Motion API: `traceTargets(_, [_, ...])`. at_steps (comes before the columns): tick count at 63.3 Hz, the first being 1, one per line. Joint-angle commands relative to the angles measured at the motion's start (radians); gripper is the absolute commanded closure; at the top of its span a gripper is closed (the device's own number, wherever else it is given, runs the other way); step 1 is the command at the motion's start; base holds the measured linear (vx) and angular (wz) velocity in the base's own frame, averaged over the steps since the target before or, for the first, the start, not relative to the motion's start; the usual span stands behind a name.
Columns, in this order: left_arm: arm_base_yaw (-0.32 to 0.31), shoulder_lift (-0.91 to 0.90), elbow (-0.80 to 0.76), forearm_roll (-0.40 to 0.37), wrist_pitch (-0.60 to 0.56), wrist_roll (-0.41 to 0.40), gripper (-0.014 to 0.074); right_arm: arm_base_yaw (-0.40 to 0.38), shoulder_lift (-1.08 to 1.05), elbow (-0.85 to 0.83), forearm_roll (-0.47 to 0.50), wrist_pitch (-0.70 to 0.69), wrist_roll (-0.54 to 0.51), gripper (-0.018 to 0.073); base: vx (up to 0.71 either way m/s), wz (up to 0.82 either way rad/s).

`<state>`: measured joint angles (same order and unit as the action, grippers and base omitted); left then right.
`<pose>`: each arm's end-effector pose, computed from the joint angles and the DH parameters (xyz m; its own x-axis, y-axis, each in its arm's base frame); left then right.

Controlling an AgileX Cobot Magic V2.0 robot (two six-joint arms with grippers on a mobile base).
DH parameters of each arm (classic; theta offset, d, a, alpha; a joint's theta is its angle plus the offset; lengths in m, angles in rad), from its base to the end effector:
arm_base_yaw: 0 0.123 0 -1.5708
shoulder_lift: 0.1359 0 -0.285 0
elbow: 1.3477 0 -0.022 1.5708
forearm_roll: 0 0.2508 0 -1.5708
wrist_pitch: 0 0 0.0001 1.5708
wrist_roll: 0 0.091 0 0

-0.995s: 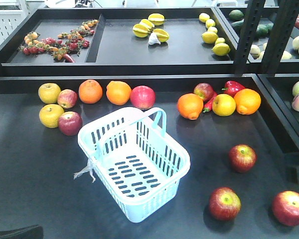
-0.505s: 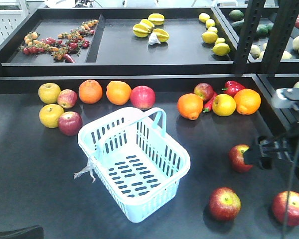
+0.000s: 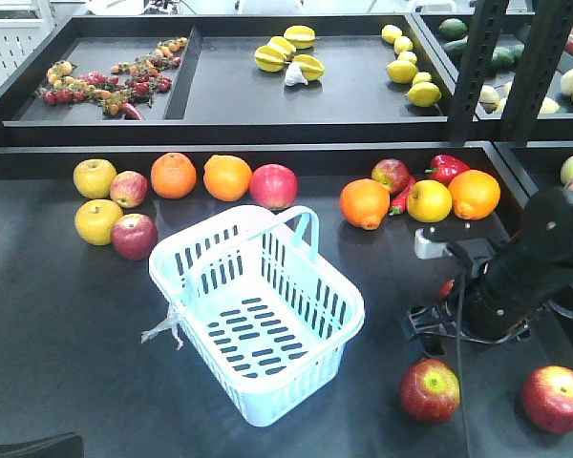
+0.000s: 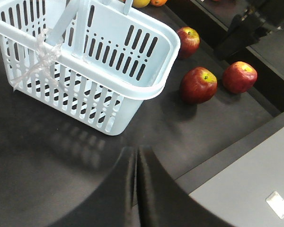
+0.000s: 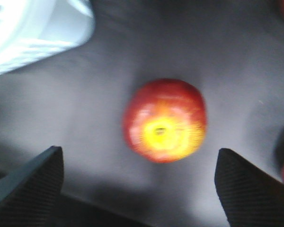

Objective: Pick three apples into basket with both arms
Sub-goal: 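Reach the right gripper down over a red apple and grasp it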

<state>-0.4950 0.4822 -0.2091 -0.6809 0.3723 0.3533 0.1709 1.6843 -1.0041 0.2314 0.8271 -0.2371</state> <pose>0.0752 -0.0644 0.2224 -0.5747 -0.0095 -0.8183 0.4962 0.7911 -0.3576 0.2981 0.0671 0.1888 -0.9538 -0.2435 -0.1760 -0.2708 0.9504 0.1531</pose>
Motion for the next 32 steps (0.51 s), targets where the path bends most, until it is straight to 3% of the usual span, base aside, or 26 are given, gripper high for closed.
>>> traceTargets(1, [-0.002, -0.001, -0.029, -0.017, -0.047, 0.002, 0.0603, 0.0, 0.016, -0.028, -0.036, -0.04, 0.027, -0.0052, 0.0, 0.0])
traceTargets(32, [-0.002, -0.001, -0.029, -0.017, -0.047, 0.002, 0.0603, 0.0, 0.175, -0.028, -0.036, -0.102, 0.038, -0.0043, 0.0, 0.0])
